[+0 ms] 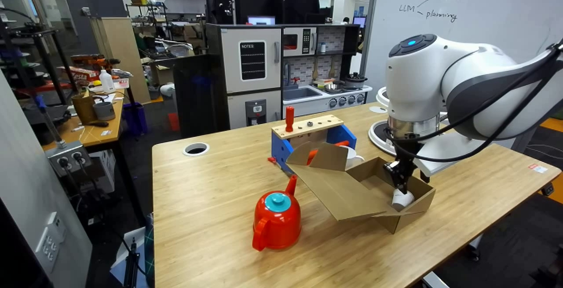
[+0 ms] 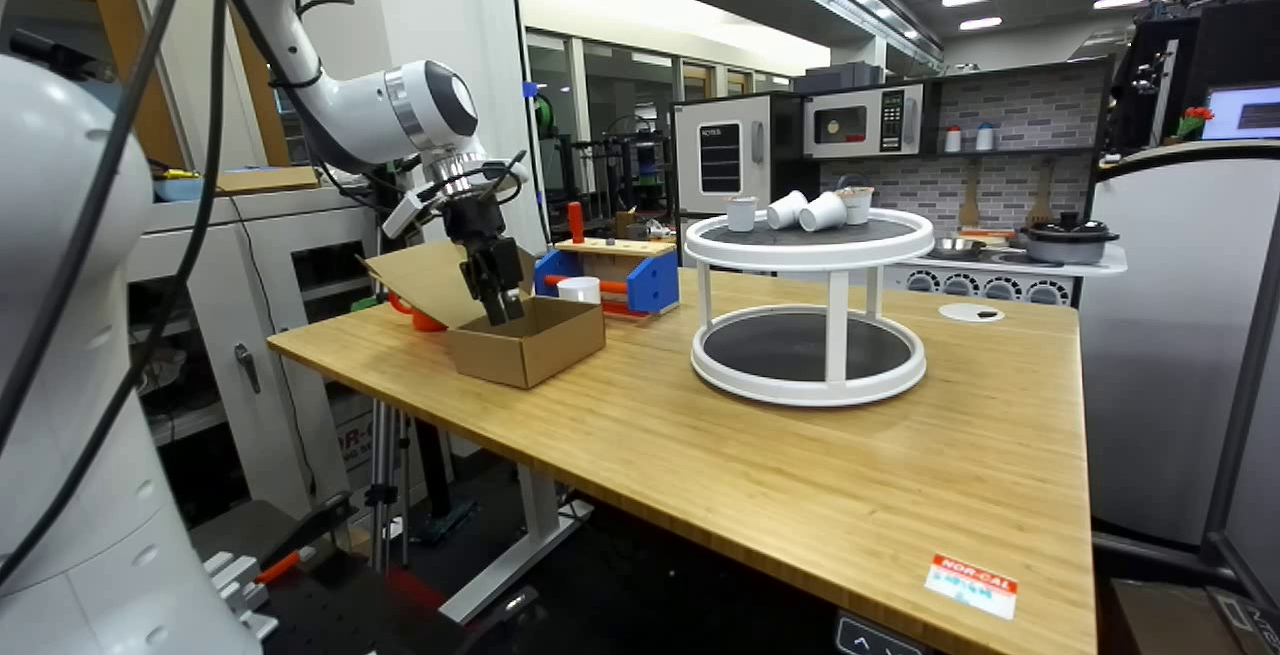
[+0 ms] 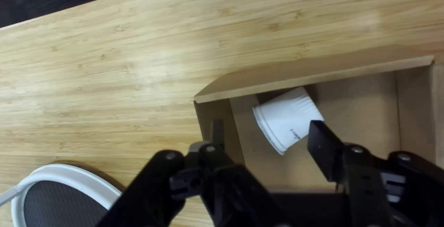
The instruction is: Put one of the cups on the stand in the box and then put it back on the stand
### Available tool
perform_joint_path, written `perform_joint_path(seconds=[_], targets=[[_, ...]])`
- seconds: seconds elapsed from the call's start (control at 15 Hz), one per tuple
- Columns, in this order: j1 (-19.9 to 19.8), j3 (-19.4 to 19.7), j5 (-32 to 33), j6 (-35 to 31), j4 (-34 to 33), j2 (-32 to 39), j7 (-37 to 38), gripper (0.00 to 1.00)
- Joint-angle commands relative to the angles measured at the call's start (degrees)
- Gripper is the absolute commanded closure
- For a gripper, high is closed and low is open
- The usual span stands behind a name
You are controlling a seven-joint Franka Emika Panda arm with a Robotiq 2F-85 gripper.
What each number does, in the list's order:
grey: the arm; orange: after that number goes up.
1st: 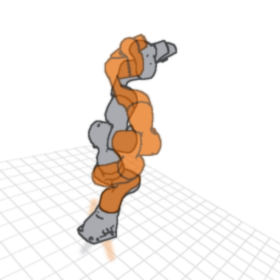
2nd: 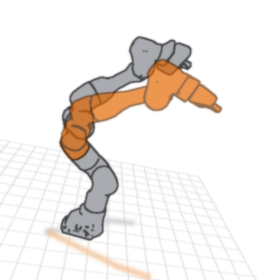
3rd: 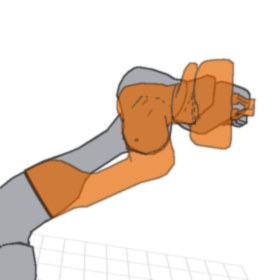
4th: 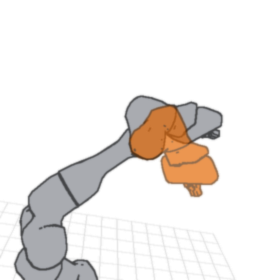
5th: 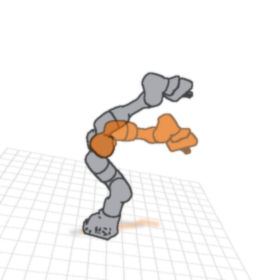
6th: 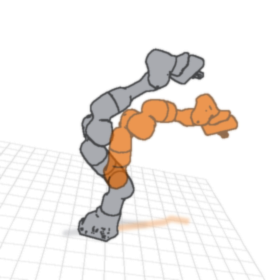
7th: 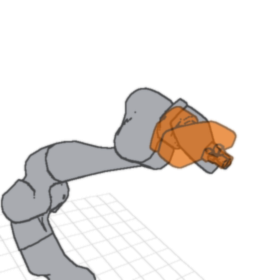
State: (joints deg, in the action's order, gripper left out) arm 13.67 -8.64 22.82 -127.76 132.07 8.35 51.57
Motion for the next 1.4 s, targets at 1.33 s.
perform_joint_path(seconds=[1.33], targets=[[0.28, -0.40, -0.26, -0.04, 0.64, -4.37, 0.07, 0.00]])
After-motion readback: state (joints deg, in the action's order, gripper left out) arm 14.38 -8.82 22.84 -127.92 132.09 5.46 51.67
